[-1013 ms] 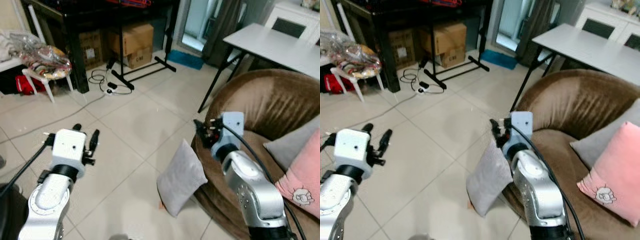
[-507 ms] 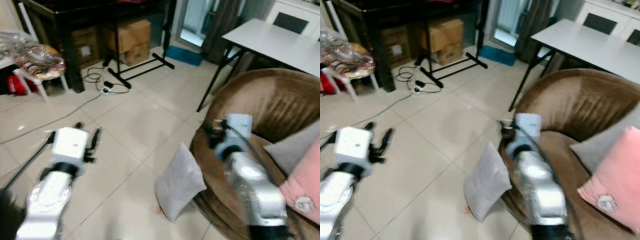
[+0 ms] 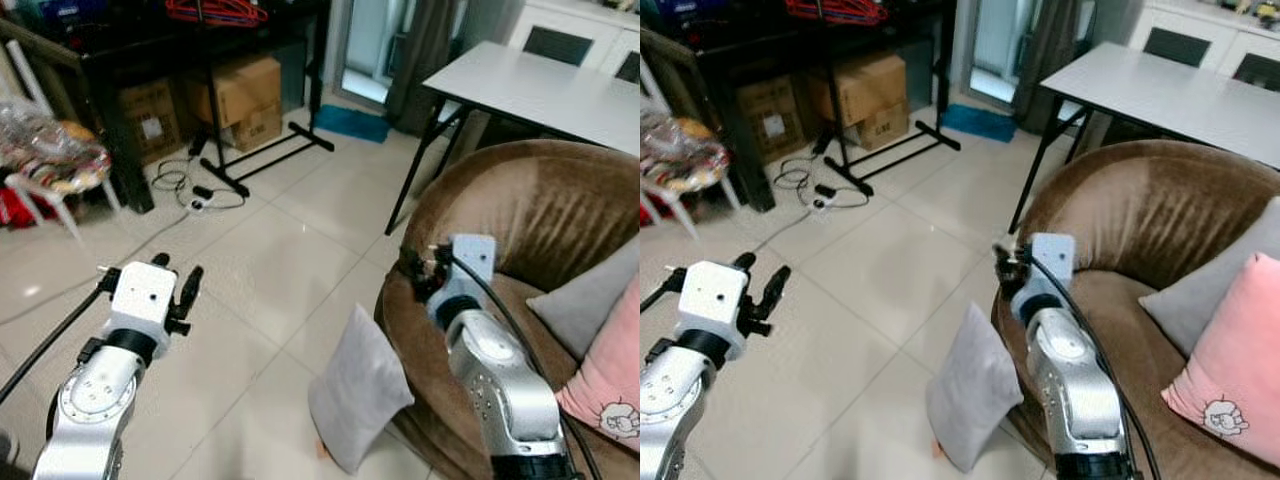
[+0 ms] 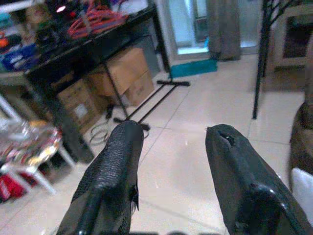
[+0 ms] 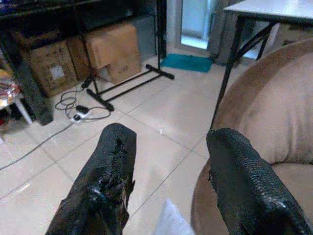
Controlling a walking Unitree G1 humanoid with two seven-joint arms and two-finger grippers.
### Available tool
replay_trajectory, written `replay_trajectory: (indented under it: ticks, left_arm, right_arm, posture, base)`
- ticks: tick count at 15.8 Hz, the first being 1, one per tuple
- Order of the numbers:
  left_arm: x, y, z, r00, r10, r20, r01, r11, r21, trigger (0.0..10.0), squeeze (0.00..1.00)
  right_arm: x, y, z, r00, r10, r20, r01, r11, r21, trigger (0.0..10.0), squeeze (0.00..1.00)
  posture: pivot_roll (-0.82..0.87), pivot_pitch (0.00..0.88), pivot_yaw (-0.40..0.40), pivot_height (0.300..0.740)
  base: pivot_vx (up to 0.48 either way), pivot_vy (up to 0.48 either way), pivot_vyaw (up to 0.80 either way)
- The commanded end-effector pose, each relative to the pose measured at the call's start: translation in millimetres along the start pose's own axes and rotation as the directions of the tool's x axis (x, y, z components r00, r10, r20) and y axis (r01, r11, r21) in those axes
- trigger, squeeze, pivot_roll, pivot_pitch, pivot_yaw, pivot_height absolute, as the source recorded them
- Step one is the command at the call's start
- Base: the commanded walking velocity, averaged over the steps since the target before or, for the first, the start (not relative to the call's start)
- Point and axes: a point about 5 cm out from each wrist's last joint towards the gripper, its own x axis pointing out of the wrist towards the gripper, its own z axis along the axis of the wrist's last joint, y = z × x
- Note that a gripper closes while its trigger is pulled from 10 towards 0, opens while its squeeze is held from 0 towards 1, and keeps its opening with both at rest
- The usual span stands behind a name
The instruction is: Move the pillow to the sofa from floor
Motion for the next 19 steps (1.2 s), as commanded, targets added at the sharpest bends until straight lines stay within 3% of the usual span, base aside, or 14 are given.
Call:
replay_trajectory:
  ticks: [1,10,19]
  left_arm:
    - [3.2,-9.6,2.9,0.999,-0.046,0.021,0.046,0.999,-0.010,10.0,0.00]
    - [5.1,-6.6,2.4,0.999,-0.024,0.037,0.025,0.999,-0.021,10.0,0.00]
    - [4.6,-5.5,-6.5,1.000,0.016,0.013,-0.016,1.000,-0.013,10.0,0.00]
  right_arm:
    - [-2.4,-9.6,-1.3,1.000,-0.015,-0.005,0.015,1.000,-0.019,10.0,0.00]
    - [2.9,-5.0,-1.6,1.000,0.018,-0.007,-0.019,0.999,-0.038,10.0,0.00]
    - [4.3,-6.6,-5.1,1.000,0.022,-0.012,-0.023,0.999,-0.038,10.0,0.00]
  posture:
    - [0.03,0.000,-0.016,0.740]
    - [0.04,0.000,-0.028,0.740]
    - [0.04,0.000,-0.038,0.651]
  base:
    - [0.292,0.000,0.00]
    - [0.291,0.000,0.00]
    - [0.000,0.000,0.00]
